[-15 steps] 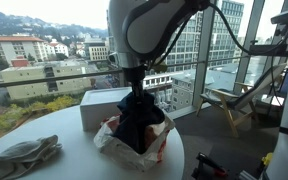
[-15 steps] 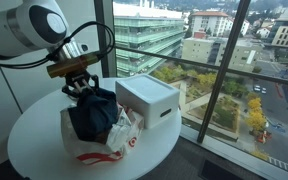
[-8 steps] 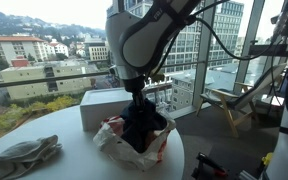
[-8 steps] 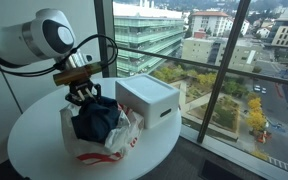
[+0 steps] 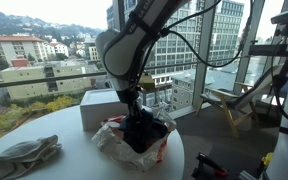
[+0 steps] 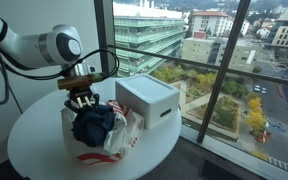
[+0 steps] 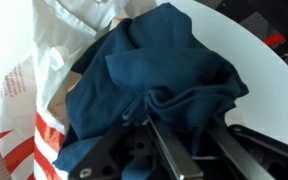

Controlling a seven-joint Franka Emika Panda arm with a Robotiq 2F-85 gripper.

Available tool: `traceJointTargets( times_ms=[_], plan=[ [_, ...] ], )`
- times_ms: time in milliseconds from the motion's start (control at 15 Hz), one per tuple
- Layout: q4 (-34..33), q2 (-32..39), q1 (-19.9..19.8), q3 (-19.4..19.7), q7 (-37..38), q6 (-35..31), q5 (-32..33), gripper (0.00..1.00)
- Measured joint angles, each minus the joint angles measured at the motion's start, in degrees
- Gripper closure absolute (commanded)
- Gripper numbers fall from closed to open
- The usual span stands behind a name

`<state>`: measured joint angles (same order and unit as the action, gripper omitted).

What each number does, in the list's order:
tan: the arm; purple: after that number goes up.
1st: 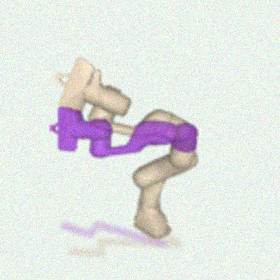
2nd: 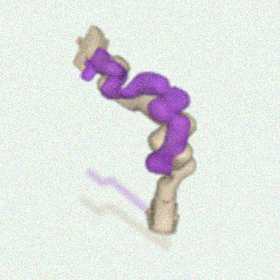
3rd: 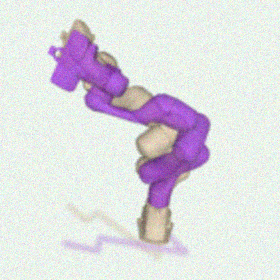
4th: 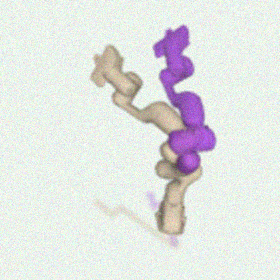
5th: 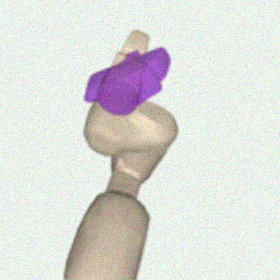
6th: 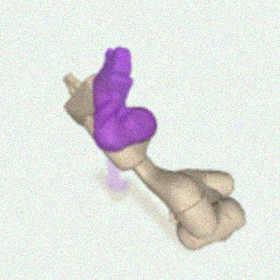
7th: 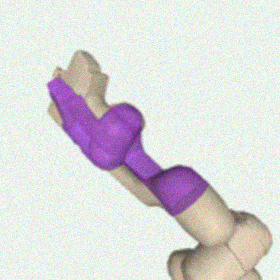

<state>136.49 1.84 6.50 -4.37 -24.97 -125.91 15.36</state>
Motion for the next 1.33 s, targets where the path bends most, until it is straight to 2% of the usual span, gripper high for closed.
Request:
traceJointTargets(
  times_ms=[200, 600, 933, 1333],
  plan=[
    [-1.3, 0.8, 0.0, 0.0, -0.4, 2.5, -0.4, 0.97],
    [-4.5, 3.5, -0.1, -0.1, 1.7, 12.1, -1.1, 0.97],
    [-6.4, 5.9, -0.3, -0.1, 1.9, 12.9, -5.9, 0.97],
    [-13.3, 12.7, -1.4, -0.1, 2.7, 13.2, -11.5, 0.97]
  ],
)
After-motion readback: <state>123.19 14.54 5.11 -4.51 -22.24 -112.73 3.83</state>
